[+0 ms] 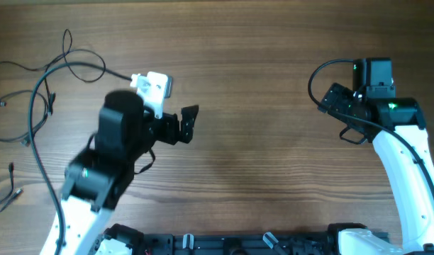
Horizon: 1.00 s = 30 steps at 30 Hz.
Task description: Untangle cables
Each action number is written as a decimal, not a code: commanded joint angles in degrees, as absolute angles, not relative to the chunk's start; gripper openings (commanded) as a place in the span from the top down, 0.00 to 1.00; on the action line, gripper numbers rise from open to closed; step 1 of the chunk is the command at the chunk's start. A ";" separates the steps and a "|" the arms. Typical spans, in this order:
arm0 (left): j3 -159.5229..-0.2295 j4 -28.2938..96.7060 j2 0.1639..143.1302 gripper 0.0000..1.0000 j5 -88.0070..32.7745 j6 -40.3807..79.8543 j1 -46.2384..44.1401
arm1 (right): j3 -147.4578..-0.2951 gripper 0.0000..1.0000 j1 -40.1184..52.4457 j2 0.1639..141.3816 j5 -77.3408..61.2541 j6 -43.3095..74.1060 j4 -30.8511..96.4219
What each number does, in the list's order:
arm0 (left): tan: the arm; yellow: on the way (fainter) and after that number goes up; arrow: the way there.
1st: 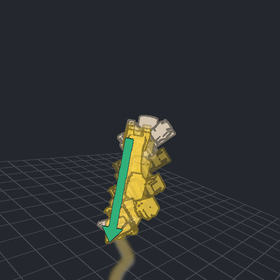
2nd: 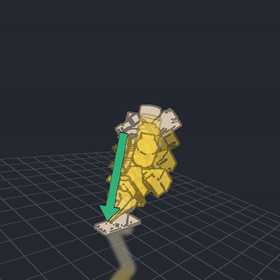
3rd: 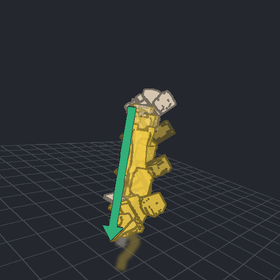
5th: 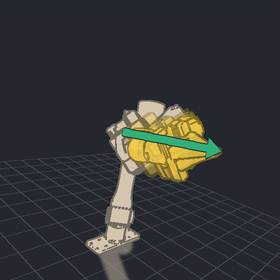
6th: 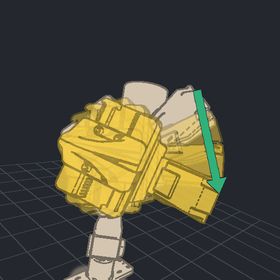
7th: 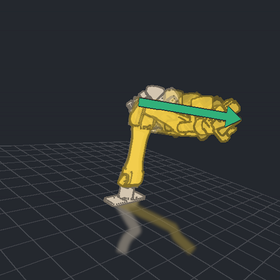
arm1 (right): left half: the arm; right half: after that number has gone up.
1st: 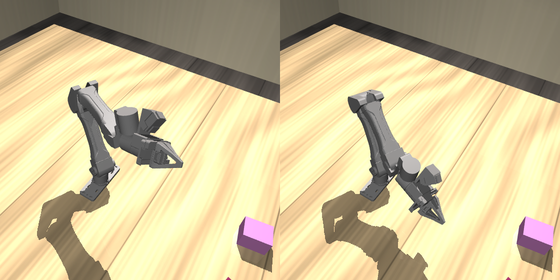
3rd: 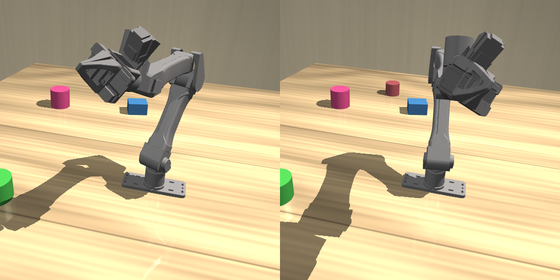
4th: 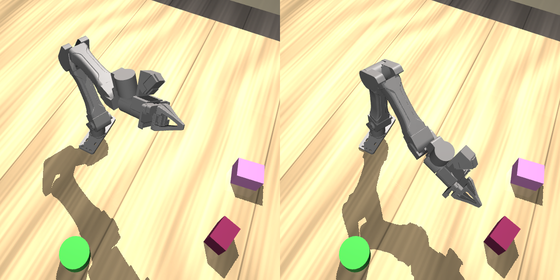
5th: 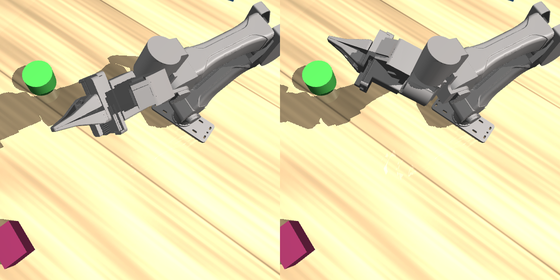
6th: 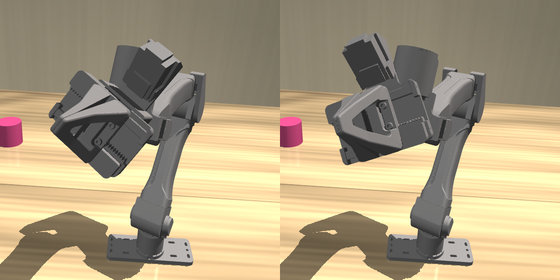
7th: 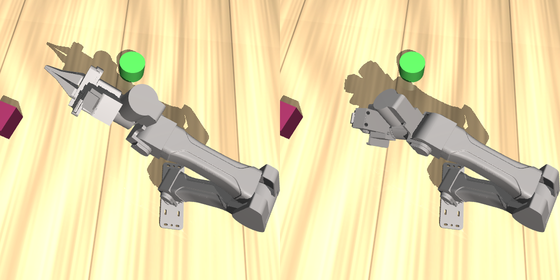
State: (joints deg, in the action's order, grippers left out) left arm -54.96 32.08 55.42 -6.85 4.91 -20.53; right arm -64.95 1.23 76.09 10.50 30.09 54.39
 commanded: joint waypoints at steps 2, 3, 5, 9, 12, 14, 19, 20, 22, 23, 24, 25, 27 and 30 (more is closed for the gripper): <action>-36.16 9.80 41.60 0.00 -12.49 1.89 -17.80 | -65.12 0.00 1.04 75.53 10.39 29.56 54.39; -31.68 3.31 38.48 0.00 -14.87 1.89 -16.27 | -65.12 0.00 1.04 75.53 10.41 29.58 54.39; -23.99 -7.20 32.82 0.00 -18.72 1.89 -13.32 | -65.12 0.00 1.04 75.53 10.41 29.58 54.39; -8.75 -19.66 17.85 0.00 -20.60 1.91 -8.14 | -65.12 0.00 1.04 75.53 10.41 29.58 54.39; -2.59 -19.92 9.87 0.00 -20.60 1.93 -5.98 | -65.12 0.00 1.04 75.53 10.39 29.58 54.39; -0.34 -15.88 4.73 0.00 -20.56 1.93 -4.64 | -65.12 0.00 1.04 75.53 10.39 29.58 54.39; -0.34 -4.58 0.19 0.00 -16.14 1.98 -3.99 | -65.12 0.00 1.04 75.53 10.39 29.58 54.39; -0.34 -2.76 0.19 0.00 -13.30 3.18 -3.99 | -65.12 0.00 1.04 75.53 10.39 29.58 54.39; -0.34 0.97 0.19 0.00 -5.43 8.36 -3.99 | -65.12 0.00 1.04 75.55 10.41 29.56 54.39; -0.34 2.74 0.19 0.00 -2.44 10.39 -3.99 | -65.12 0.00 1.04 75.53 10.39 29.58 54.39; -0.34 4.62 0.19 0.00 -0.49 11.33 -3.99 | -65.12 0.00 1.04 75.55 10.39 29.58 54.39; -0.34 4.51 0.19 0.00 -0.36 9.30 -3.84 | -65.12 0.00 1.04 75.53 10.39 29.56 54.39; -0.34 4.51 0.19 0.00 -0.34 9.23 -3.55 | -65.12 0.00 1.04 75.53 10.41 29.58 54.39; -0.34 4.36 0.19 0.00 -0.54 9.26 -3.51 | -65.12 0.00 1.04 75.53 10.41 29.56 54.39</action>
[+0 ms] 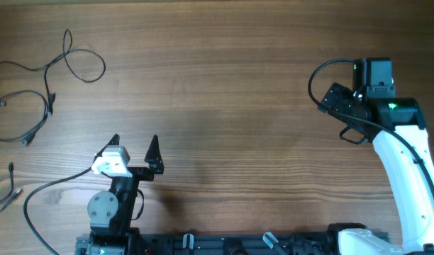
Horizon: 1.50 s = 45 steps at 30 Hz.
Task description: Untangle cables
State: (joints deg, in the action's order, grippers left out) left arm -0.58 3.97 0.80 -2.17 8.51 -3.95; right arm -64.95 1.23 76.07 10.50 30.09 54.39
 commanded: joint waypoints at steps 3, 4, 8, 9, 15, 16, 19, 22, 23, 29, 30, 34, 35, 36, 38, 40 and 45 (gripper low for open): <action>-0.34 4.36 0.21 0.00 -0.54 9.26 -3.51 | -65.12 0.00 1.04 75.53 10.39 29.58 54.39; -0.34 4.36 0.21 0.00 -0.54 9.28 -3.51 | -65.12 0.00 1.04 75.53 10.39 29.58 54.41; -0.34 4.36 0.21 0.00 -0.54 9.28 -3.51 | -65.12 0.01 1.04 75.53 10.41 29.56 54.39; -0.34 4.36 0.21 0.00 -0.54 9.28 -3.51 | -65.12 0.00 1.04 75.53 10.39 29.56 54.41; -0.34 4.36 0.21 0.00 -0.54 9.28 -3.51 | -65.12 0.00 1.04 75.53 10.39 29.56 54.39; -0.34 4.36 0.21 0.00 -0.54 9.28 -3.51 | -65.12 0.00 1.04 75.53 10.39 29.58 54.39; -0.34 4.36 0.21 0.00 -0.54 9.28 -3.51 | -65.12 0.00 1.04 75.53 10.39 29.58 54.39; -0.34 4.36 0.21 0.00 -0.54 9.28 -3.51 | -65.12 0.00 1.04 75.53 10.39 29.56 54.39; -0.34 4.36 0.21 0.00 -0.54 9.28 -3.51 | -65.12 0.00 1.06 75.64 10.39 29.56 54.41; -0.34 4.36 0.21 0.00 -0.54 9.26 -3.51 | -65.12 0.00 1.06 74.22 11.44 27.11 53.91; -0.34 4.36 0.21 0.00 -0.54 9.28 -3.51 | -65.12 0.00 1.06 73.30 10.50 27.16 53.04; -0.34 4.36 0.21 0.00 -0.54 9.26 -3.51 | -63.83 0.00 1.06 69.41 7.01 26.96 43.68; -0.34 4.36 0.21 0.00 -0.54 9.28 -3.51 | -62.39 0.00 1.06 67.88 5.76 26.96 40.47; -0.34 4.36 0.21 0.00 -0.54 9.28 -3.51 | -60.23 0.00 1.06 65.82 4.71 26.96 36.64; -0.34 4.36 0.21 0.00 -0.54 9.28 -3.51 | -56.60 0.00 1.06 62.83 3.90 26.96 31.27; -0.34 4.36 0.21 0.00 -0.54 9.28 -3.51 | -49.84 0.00 1.06 57.60 3.36 26.87 22.41; -0.34 4.36 0.21 0.00 -0.54 9.28 -3.51 | -35.18 0.00 1.06 45.34 -1.63 23.75 4.25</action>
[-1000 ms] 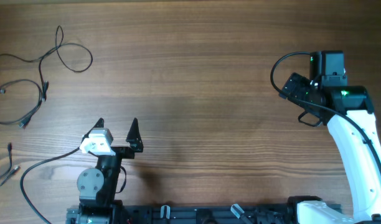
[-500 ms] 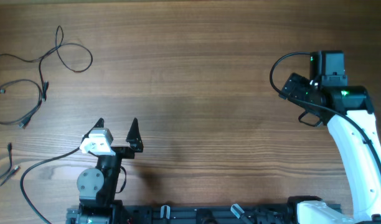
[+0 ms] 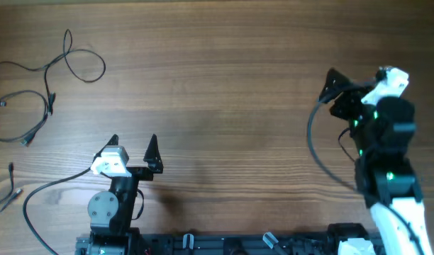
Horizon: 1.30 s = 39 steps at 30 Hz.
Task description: Untangle cables
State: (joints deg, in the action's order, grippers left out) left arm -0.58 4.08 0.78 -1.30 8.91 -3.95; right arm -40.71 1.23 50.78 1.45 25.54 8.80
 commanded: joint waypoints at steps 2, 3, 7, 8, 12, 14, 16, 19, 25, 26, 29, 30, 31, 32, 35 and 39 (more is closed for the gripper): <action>-0.34 4.36 0.21 0.00 -0.54 9.28 -3.51 | -30.11 0.00 1.06 40.62 -1.61 23.77 -0.12; -0.34 4.36 0.21 0.00 -0.54 9.28 -3.51 | -27.59 0.00 1.06 38.09 -1.58 23.73 -2.26; -0.34 4.36 0.21 0.00 -0.54 9.28 -3.51 | -20.08 0.00 1.06 30.83 -1.39 19.57 -7.14; -0.34 4.36 0.21 0.00 -0.54 9.28 -3.51 | -19.33 0.00 1.06 29.85 -1.41 18.22 -7.16; -0.34 4.36 0.21 0.00 -0.54 9.28 -3.51 | -18.22 0.00 1.28 26.85 -1.17 16.45 -6.72; -0.34 4.36 0.21 0.00 -0.54 9.28 -3.51 | -18.22 0.00 1.28 26.72 -1.17 16.47 -6.70; -0.34 4.36 0.21 0.00 -0.54 9.28 -3.51 | -18.22 0.00 1.32 26.72 -1.17 16.47 -6.70; -0.34 4.36 0.21 0.00 -0.54 9.26 -3.51 | -18.22 0.00 1.32 26.72 -1.17 16.49 -6.63; -0.34 4.36 0.21 0.00 -0.54 9.28 -3.51 | -17.37 0.00 1.32 26.70 -1.17 16.47 -6.55; -0.34 4.36 0.21 0.00 -0.54 9.26 -3.51 | -16.47 0.00 1.32 26.55 -1.19 16.49 -6.61; -0.34 4.36 0.21 0.00 -0.54 9.28 -3.51 | -14.41 0.00 1.32 23.73 -1.23 13.37 -6.57; -0.34 4.36 0.21 0.00 -0.54 9.28 -3.51 | -13.54 0.00 1.32 22.28 -1.23 11.84 -6.68; -0.34 4.36 0.21 0.00 -0.54 9.28 -3.51 | -12.82 0.00 1.32 21.30 -1.19 11.75 -6.68; -0.34 4.36 0.21 0.00 -0.54 9.28 -3.51 | -11.75 0.00 1.32 20.01 -1.19 11.35 -6.74; -0.34 4.36 0.21 0.00 -0.54 9.28 -3.51 | -8.71 0.00 1.32 16.14 -1.21 10.35 -6.85; -0.34 4.36 0.21 0.00 -0.54 9.28 -3.51 | -2.09 0.00 1.32 8.16 -1.43 7.51 -6.79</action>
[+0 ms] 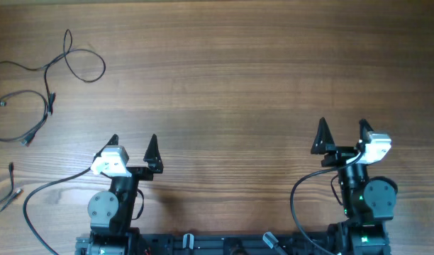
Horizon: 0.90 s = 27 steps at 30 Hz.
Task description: Untangle cables
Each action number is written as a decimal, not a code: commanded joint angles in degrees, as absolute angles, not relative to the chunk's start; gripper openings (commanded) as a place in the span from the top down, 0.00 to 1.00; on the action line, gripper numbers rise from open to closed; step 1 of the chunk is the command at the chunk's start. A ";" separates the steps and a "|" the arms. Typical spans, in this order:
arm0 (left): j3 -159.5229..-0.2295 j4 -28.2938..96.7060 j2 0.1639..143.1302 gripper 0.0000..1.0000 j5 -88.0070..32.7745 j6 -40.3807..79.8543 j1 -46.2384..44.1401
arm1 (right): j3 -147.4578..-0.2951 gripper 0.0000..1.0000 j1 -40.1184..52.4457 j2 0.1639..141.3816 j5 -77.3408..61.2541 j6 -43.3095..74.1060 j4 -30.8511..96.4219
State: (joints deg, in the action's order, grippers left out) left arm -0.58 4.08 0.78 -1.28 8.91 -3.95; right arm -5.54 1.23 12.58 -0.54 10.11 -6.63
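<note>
Thin dark cables lie at the table's far left in the overhead view. One cable [68,62] makes a loop near the top. A second [34,117] curves below it, and a short one [8,191] lies at the left edge. My left gripper [134,143] rests open near the front edge, well to the right of the cables and below them. My right gripper [341,130] stands open near the front right, far from them. Both hold nothing.
The wooden table [224,85] spreads across the view. Each arm's own black supply cable [40,198] loops beside its base at the front edge. A black rail [231,244] runs along the front.
My right arm has moved from the right middle of the table back to the front right, its open fingers now pointing away. The left arm and the cables have not moved.
At first my left arm reached over the left middle, beside the cables, and the right arm was folded at the far right. Then the left arm was back at the front edge. The right arm then stood turned at the right, and is now at the front too.
</note>
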 commanded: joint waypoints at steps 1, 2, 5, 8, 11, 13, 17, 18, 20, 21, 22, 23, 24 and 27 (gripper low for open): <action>-0.34 4.36 0.21 0.00 -0.54 9.28 -3.51 | -0.21 0.00 1.32 5.23 -1.41 7.53 -5.89; -0.34 4.36 0.21 0.00 -0.54 9.28 -3.51 | -0.27 0.00 1.32 2.68 -1.39 7.46 -2.74; -0.34 4.36 0.21 0.00 -0.54 9.26 -3.51 | -0.30 0.00 1.30 0.19 -1.19 5.61 -0.32; -0.34 4.36 0.21 0.00 -0.54 9.28 -3.51 | -0.30 0.00 1.32 0.19 -1.65 1.69 -0.23; -0.34 4.36 0.21 0.00 -0.54 9.28 -3.51 | -0.30 0.00 1.32 0.19 -1.87 -1.52 -0.12; -0.34 4.36 0.21 0.00 -0.54 9.26 -3.51 | -0.30 0.00 1.32 0.19 -2.28 -1.28 -0.08; -0.34 4.36 0.21 0.00 -0.54 9.28 -3.51 | -0.30 0.00 1.72 0.19 -2.24 -1.34 -0.14; -0.34 4.36 0.21 0.00 -0.54 9.28 -3.51 | -0.30 0.00 2.00 0.19 -2.26 -1.34 -0.12; -0.34 4.36 0.21 0.00 -0.54 9.28 -3.51 | -0.30 0.00 2.17 0.19 -2.26 -1.32 -0.12; -0.34 4.36 0.21 0.00 -0.54 9.26 -3.51 | -0.30 0.00 2.17 0.19 -2.26 -1.30 -0.12; -0.34 4.36 0.21 0.00 -0.54 9.28 -3.51 | -0.30 0.00 2.17 0.19 -2.26 -1.34 -0.14; -0.34 4.36 0.21 0.00 -0.54 9.28 -3.51 | -0.30 0.00 2.17 0.19 -2.26 -1.34 -0.14; -0.34 4.36 0.21 0.00 -0.54 9.26 -3.51 | -0.30 0.00 2.17 0.19 -2.26 -1.32 -0.12; -0.34 4.36 0.21 0.00 -0.54 9.28 -3.51 | -0.30 0.00 2.17 0.19 -2.26 -1.34 -0.12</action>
State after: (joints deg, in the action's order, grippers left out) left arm -0.58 4.10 0.73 -1.28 8.93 -3.95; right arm -0.36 1.85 1.15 -1.50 -0.36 -0.16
